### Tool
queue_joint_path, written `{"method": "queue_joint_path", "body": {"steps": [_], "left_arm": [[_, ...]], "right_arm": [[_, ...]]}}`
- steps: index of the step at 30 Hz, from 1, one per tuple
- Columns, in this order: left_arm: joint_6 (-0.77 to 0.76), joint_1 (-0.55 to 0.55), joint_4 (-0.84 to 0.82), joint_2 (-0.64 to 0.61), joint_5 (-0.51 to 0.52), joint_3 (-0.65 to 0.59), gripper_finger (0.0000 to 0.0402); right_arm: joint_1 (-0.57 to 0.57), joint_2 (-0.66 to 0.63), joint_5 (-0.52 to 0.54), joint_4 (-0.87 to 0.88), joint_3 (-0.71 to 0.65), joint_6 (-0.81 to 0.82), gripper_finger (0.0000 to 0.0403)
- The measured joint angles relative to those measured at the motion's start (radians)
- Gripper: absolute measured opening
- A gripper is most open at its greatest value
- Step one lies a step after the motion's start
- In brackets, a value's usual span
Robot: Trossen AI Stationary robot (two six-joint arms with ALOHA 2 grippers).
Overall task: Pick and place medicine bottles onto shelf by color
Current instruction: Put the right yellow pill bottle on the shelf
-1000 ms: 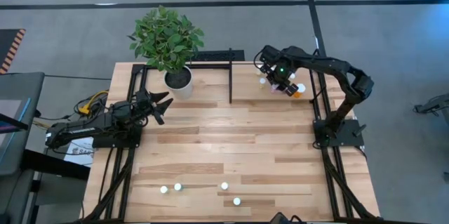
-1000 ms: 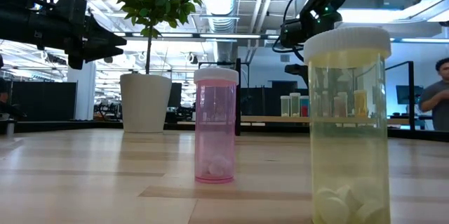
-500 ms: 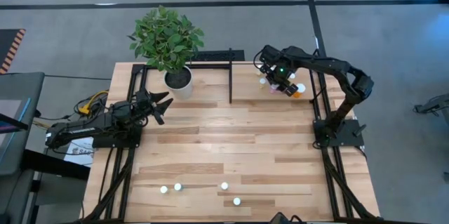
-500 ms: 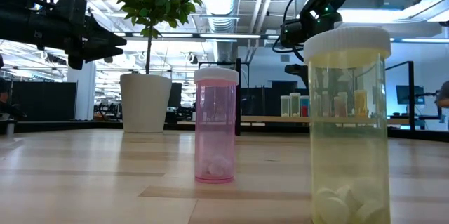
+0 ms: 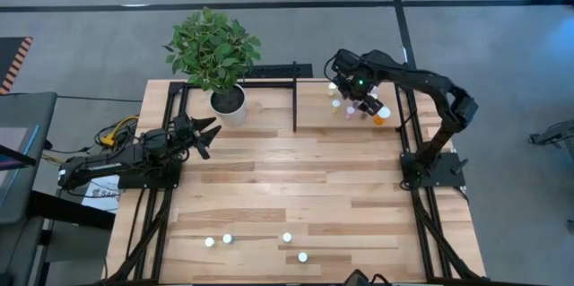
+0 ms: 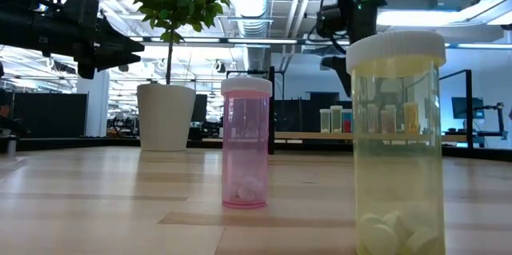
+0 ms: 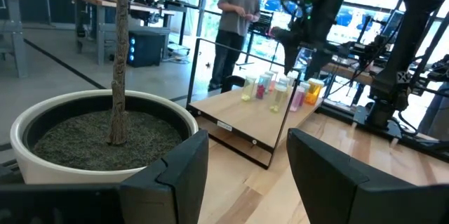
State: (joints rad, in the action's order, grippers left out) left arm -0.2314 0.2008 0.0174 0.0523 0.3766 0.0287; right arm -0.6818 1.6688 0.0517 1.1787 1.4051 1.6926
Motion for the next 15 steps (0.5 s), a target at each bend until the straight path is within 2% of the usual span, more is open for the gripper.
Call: {"method": "queue_joint_path", "body": {"steps": [9, 15], "left_arm": [[0.0, 0.0, 0.0, 0.0, 0.0, 0.0, 0.0181], [0.0, 0.0, 0.0, 0.0, 0.0, 0.0, 0.0181]], "right_arm": [[0.072, -0.001, 0.007, 0.106, 0.118, -0.122, 0.0286], [0.19, -0.004, 0.004, 0.171, 0.142, -0.171, 0.0286]]}}
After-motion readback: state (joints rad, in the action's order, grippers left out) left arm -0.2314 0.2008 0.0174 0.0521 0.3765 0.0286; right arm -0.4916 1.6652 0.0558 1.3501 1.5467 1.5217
